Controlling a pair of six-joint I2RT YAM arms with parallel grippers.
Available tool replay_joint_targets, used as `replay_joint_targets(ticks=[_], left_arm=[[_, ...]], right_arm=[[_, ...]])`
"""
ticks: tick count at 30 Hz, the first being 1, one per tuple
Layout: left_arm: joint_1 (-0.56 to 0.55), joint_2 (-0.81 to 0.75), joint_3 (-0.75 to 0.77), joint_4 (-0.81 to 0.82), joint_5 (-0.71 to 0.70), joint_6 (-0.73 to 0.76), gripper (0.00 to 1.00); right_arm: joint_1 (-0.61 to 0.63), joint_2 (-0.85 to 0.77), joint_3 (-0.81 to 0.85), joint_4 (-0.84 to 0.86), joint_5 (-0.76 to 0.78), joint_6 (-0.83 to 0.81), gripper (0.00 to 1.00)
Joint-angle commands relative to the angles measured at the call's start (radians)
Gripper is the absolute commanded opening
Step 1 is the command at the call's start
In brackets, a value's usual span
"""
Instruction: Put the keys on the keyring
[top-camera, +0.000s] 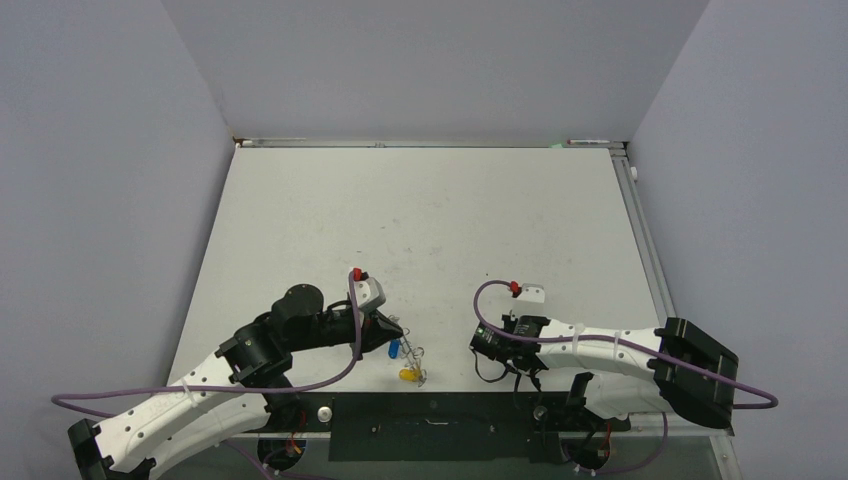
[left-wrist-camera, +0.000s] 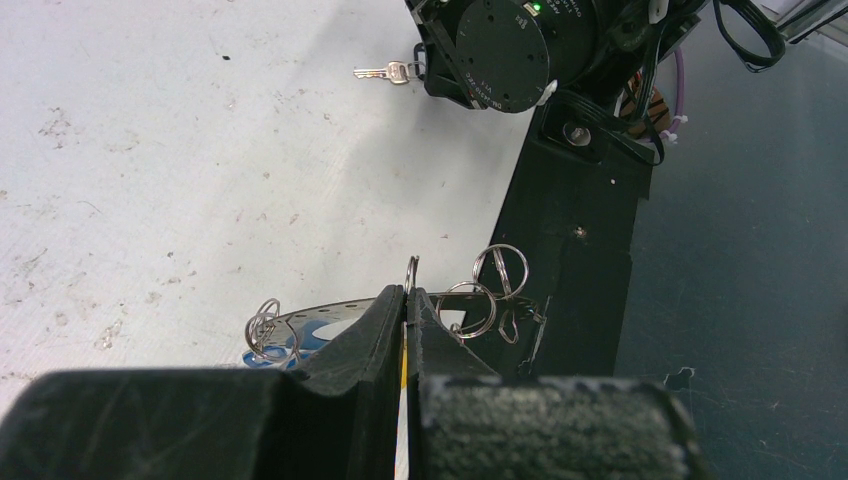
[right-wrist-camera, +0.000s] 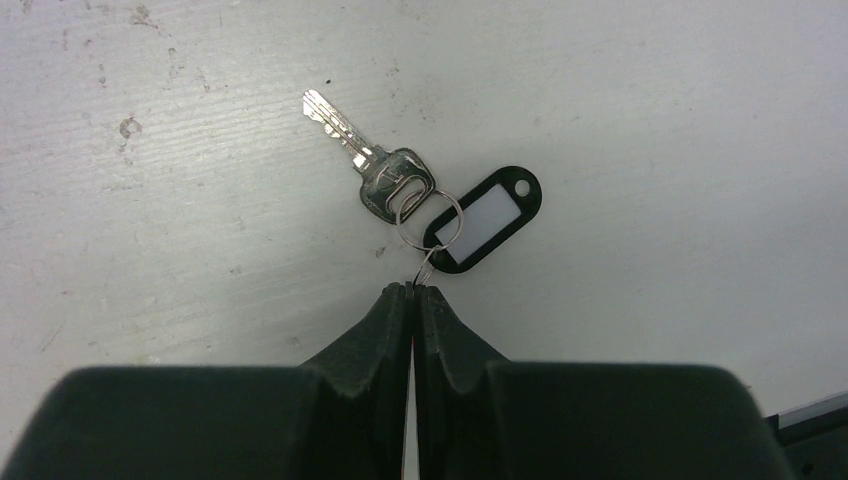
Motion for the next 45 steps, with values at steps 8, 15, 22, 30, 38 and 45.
replay_joint_targets(ticks=[8, 15, 22, 30, 38, 45], left_arm=[[-0.013, -0.023, 0.025, 0.043, -0.014, 0.013, 0.0], [-0.018, -0.03, 0.024, 0.042, -0.02, 0.014, 0.0], [-0.021, -0.031, 0.024, 0.042, -0.022, 0.015, 0.0], [-0.022, -0.031, 0.022, 0.04, -0.023, 0.016, 0.0], [-0.022, -0.027, 0.023, 0.041, -0.023, 0.016, 0.0], [-0.023, -0.028, 0.022, 0.041, -0.022, 0.015, 0.0]], right_arm=[[0.011, 0.055, 0.091, -0.099, 0.076, 0.048, 0.48], [0.01, 0.119, 0.11, -0.096, 0.087, 0.045, 0.37], [0.011, 0.125, 0.093, -0.068, 0.08, 0.057, 0.31], [0.009, 0.147, 0.087, -0.046, 0.096, 0.069, 0.27], [0.008, 0.151, 0.085, -0.039, 0.109, 0.072, 0.21], [0.008, 0.147, 0.077, -0.036, 0.105, 0.073, 0.18]])
